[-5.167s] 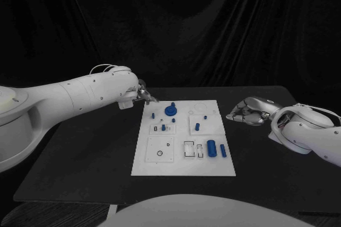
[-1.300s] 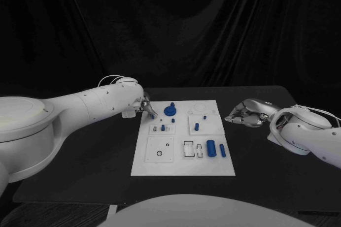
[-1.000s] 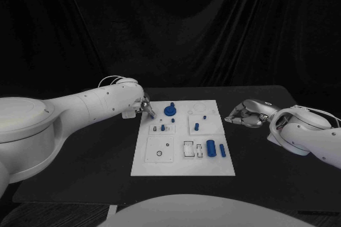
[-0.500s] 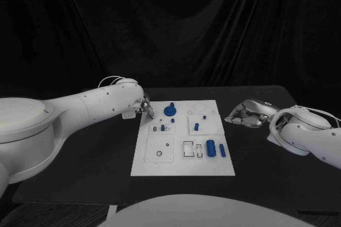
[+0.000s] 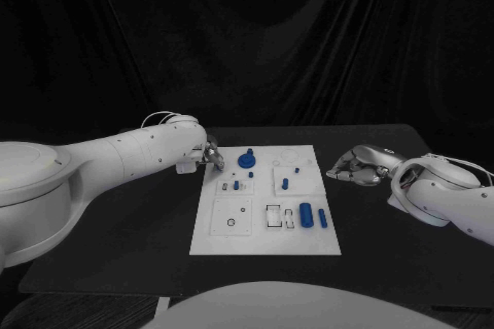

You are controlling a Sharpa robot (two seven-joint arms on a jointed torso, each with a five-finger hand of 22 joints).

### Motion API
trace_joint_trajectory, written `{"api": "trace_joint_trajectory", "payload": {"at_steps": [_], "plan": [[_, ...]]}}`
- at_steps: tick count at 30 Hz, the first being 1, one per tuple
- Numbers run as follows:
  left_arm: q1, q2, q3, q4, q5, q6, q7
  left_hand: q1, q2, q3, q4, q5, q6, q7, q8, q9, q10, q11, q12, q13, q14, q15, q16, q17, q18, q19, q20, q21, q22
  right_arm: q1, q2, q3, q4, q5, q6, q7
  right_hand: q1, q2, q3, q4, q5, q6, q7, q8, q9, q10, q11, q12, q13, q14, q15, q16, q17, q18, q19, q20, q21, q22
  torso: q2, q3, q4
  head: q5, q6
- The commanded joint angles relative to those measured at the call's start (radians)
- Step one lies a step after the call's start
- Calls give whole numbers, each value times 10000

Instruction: Assemble the parts on the task board

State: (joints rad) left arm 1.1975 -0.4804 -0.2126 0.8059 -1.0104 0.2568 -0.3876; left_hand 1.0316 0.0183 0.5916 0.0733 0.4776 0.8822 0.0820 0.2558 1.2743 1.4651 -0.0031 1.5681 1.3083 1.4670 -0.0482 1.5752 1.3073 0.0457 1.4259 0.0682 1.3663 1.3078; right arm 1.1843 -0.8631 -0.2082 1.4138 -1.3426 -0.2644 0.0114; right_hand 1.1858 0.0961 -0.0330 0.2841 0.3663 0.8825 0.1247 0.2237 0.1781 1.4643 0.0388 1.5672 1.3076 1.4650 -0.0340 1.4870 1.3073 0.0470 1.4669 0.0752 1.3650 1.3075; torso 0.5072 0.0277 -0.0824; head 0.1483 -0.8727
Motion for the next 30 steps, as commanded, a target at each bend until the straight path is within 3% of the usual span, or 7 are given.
{"api": "trace_joint_trajectory", "payload": {"at_steps": [1,10,18,23,30], "plan": [[1,-164,10,327,184,-472,56,-191,-30,289,-92,17,263,-132,102,46,1057,30,27,2625,1038,37,-44,2635,54,30,5,84,1960,-31,-21,7,-3,-16,83,-151,73,11,58,-6,35,-25,-30,-15,-3,1065,24,36,2632,729,32,-34,1061,60,102,20,-56,1893,3,0,2,6,1],[219,-924,11,1818,1464,-663,-949,-434,-157,447,-61,-41,373,-185,165,111,1057,-16,27,2625,1038,-7,-44,2635,75,-6,-28,18,1932,-36,-28,7,-29,-16,132,-193,82,27,68,-7,33,-24,-30,-14,-3,1065,23,36,2632,729,31,-35,1060,62,100,19,-65,1891,-5,0,2,13,1],[330,-1709,8,3433,1266,-882,-1439,-498,-200,460,-92,-25,340,-187,156,130,1057,-24,27,2625,1038,-21,-44,2635,88,-30,-42,-25,1915,-42,-30,7,-37,-16,152,-230,82,27,68,-7,33,-24,-30,-14,-3,1065,23,36,2632,729,31,-35,1060,62,100,19,-65,1891,-11,2,3,9,1],[340,-2048,4,3992,1085,-1075,-1500,-584,-199,415,-57,-26,328,-183,152,141,1057,-20,27,2625,1038,-25,-44,2635,88,-28,-50,-30,1911,-45,-43,6,-33,-16,148,-248,82,27,68,-7,33,-24,-30,-14,-3,1065,23,36,2632,729,31,-35,1060,62,100,19,-65,1891,-6,4,-2,57,1],[290,-2202,0,4280,711,-1283,-1494,-610,-210,391,-55,-30,315,-183,147,147,1057,-21,27,2625,1038,-25,-44,2635,87,-22,-52,-25,1913,-53,-38,6,-31,-16,129,-239,91,37,75,-8,29,-18,-31,-12,-2,1065,22,36,2632,728,30,-38,1053,61,102,17,-63,1892,-14,7,-3,91,1]]}}
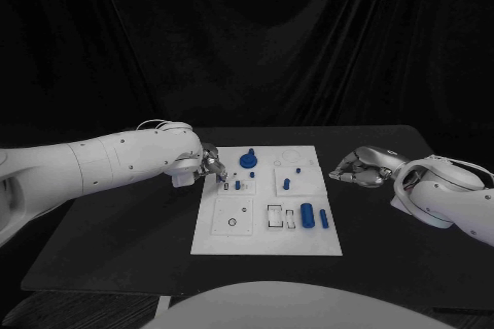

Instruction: Assemble the parts on the task board

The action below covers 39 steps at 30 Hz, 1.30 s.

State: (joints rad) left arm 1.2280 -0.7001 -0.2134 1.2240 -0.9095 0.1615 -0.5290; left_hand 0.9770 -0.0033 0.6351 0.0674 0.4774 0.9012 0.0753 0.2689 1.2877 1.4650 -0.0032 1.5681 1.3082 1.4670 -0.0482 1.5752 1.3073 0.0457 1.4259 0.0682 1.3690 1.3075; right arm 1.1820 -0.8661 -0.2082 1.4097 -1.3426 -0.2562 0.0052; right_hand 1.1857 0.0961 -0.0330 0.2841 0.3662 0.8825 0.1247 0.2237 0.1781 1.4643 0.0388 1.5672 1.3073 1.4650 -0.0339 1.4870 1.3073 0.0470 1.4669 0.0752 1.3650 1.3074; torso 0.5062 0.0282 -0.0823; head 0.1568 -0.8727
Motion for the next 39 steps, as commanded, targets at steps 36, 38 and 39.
{"api": "trace_joint_trajectory", "payload": {"at_steps": [36,38,39], "plan": [[-338,145,3,27,-557,-413,-19,-107,1,-107,-2,-99,138,-132,39,45,1058,-30,27,2626,1038,-30,-44,2635,82,-4,-58,-35,1921,-102,17,6,14,-16,28,-148,106,28,74,-15,26,-10,-34,-8,-1,1065,20,36,2634,726,27,-47,1039,64,98,14,-82,1888,13,-6,-2,34,1],[-341,145,3,36,-557,-404,-20,-107,2,-108,-4,-101,139,-134,40,47,1058,-31,27,2626,1038,-31,-44,2635,81,-2,-58,-32,1922,-104,17,6,9,-16,28,-149,106,28,74,-15,26,-10,-34,-8,-1,1065,20,36,2634,726,27,-47,1039,64,98,14,-82,1888,13,-6,-5,41,1],[-343,146,3,40,-557,-397,-21,-107,2,-108,-4,-101,139,-134,40,47,1058,-31,27,2626,1038,-31,-44,2635,81,-2,-58,-32,1922,-105,19,6,5,-16,31,-149,106,28,74,-15,26,-10,-34,-8,-1,1065,20,36,2634,726,27,-47,1039,64,98,14,-82,1888,12,-5,-5,48,1]]}}
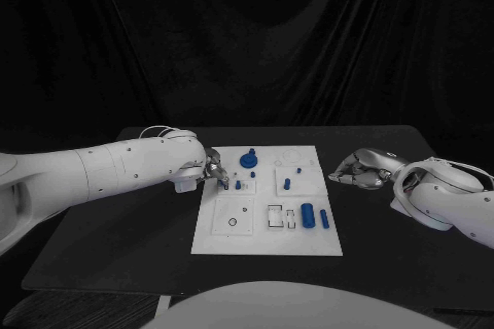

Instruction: Assemble the parts on the task board

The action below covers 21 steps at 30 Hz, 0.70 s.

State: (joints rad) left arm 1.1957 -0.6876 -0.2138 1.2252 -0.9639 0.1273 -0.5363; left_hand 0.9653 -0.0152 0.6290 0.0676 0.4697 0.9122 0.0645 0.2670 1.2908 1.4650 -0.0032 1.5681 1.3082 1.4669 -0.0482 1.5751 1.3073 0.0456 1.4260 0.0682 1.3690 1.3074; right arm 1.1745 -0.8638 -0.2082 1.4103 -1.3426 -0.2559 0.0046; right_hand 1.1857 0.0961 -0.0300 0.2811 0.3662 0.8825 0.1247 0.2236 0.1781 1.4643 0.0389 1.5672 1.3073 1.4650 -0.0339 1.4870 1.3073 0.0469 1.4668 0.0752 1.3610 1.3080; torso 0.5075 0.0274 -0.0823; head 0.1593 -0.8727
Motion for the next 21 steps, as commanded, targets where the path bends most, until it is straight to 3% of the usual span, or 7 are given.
{"api": "trace_joint_trajectory", "payload": {"at_steps": [1,21], "plan": [[-22,20,8,33,-12,-46,51,11,120,-47,-5,-24,28,-26,59,15,1058,-30,27,2626,1039,-30,-43,2635,81,-2,-58,-31,1923,-31,-2,7,-3,-16,30,-143,106,28,44,15,26,-10,-34,-8,-1,1065,19,36,2635,726,27,-47,1039,65,98,15,-41,1882,1,5,-4,21,1],[-63,12,7,93,-12,79,58,19,129,-50,-25,-34,37,-36,70,28,1058,-38,27,2626,1039,-34,-43,2635,88,-17,-61,-55,1915,-48,37,7,-40,-16,72,-149,113,29,47,13,28,-8,-34,-8,-1,1065,18,36,2635,727,26,-47,1039,68,93,13,-57,1877,2,5,0,41,1]]}}
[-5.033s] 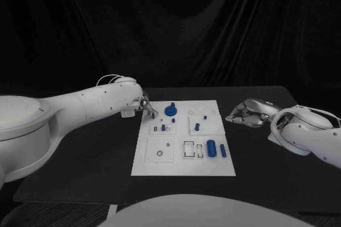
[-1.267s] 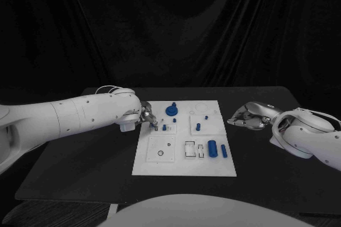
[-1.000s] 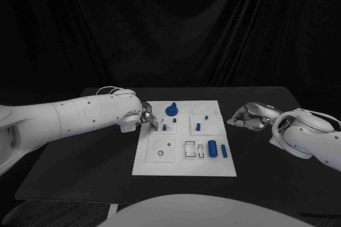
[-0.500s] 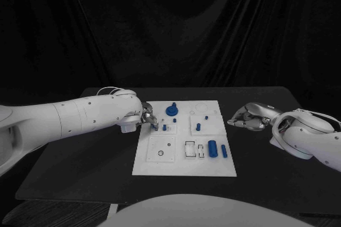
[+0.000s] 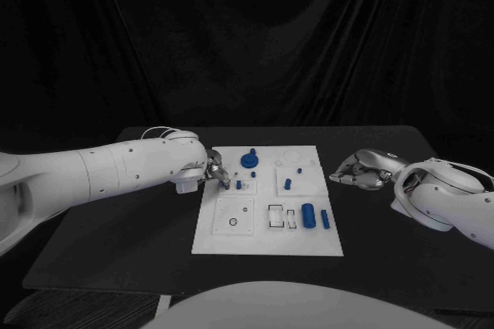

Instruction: Assemble the parts on the task board

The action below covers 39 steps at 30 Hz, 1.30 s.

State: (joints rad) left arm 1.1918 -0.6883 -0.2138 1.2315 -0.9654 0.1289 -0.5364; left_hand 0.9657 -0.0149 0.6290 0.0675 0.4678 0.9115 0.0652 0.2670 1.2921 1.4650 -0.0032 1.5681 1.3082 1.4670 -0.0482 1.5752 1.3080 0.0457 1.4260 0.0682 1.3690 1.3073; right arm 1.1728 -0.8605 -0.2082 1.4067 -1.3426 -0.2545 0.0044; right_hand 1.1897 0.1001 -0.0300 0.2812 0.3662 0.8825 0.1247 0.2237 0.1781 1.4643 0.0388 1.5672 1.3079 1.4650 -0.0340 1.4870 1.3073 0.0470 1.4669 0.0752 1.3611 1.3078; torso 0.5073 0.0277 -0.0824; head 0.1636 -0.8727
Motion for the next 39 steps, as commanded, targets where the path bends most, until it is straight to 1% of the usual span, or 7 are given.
{"api": "trace_joint_trajectory", "payload": {"at_steps": [1,16,30,39], "plan": [[-27,23,7,29,2,70,61,14,127,-50,-25,-15,45,-44,70,15,1058,-38,27,2626,1038,-34,-44,2628,87,-17,-61,-56,1916,-32,6,7,-5,-16,60,-148,74,-11,47,13,28,-8,-35,-8,-1,1065,18,36,2629,727,26,-47,1039,67,93,13,-58,1879,5,2,1,1,1],[-68,40,7,-22,2,225,53,46,137,-41,-82,-12,55,-59,89,38,1058,-51,27,2626,1038,-41,-44,2628,97,-40,-66,-91,1904,-40,9,7,4,-16,66,-164,79,-7,50,14,29,-9,-35,-9,-1,1065,18,36,2629,724,25,-56,1022,74,81,12,-88,1869,1,2,-2,-18,1],[-219,98,7,-71,2,310,60,80,141,-29,-156,10,37,-63,98,64,1058,-57,27,2626,1038,-49,-44,2628,106,-65,-73,-128,1891,-60,28,7,1,-16,71,-178,79,-7,50,14,29,-9,-35,-9,-1,1065,18,36,2629,724,25,-56,1022,74,81,12,-88,1869,7,-2,-3,3,1],[-261,142,7,-106,3,338,62,75,128,-46,-183,-13,15,-54,96,77,1058,-54,27,2626,1038,-51,-44,2628,113,-88,-77,-161,1881,-87,35,7,-14,-16,74,-187,79,-7,50,14,29,-9,-35,-9,-1,1065,18,36,2629,724,25,-56,1022,74,81,12,-88,1869,1,-1,0,-20,1]]}}
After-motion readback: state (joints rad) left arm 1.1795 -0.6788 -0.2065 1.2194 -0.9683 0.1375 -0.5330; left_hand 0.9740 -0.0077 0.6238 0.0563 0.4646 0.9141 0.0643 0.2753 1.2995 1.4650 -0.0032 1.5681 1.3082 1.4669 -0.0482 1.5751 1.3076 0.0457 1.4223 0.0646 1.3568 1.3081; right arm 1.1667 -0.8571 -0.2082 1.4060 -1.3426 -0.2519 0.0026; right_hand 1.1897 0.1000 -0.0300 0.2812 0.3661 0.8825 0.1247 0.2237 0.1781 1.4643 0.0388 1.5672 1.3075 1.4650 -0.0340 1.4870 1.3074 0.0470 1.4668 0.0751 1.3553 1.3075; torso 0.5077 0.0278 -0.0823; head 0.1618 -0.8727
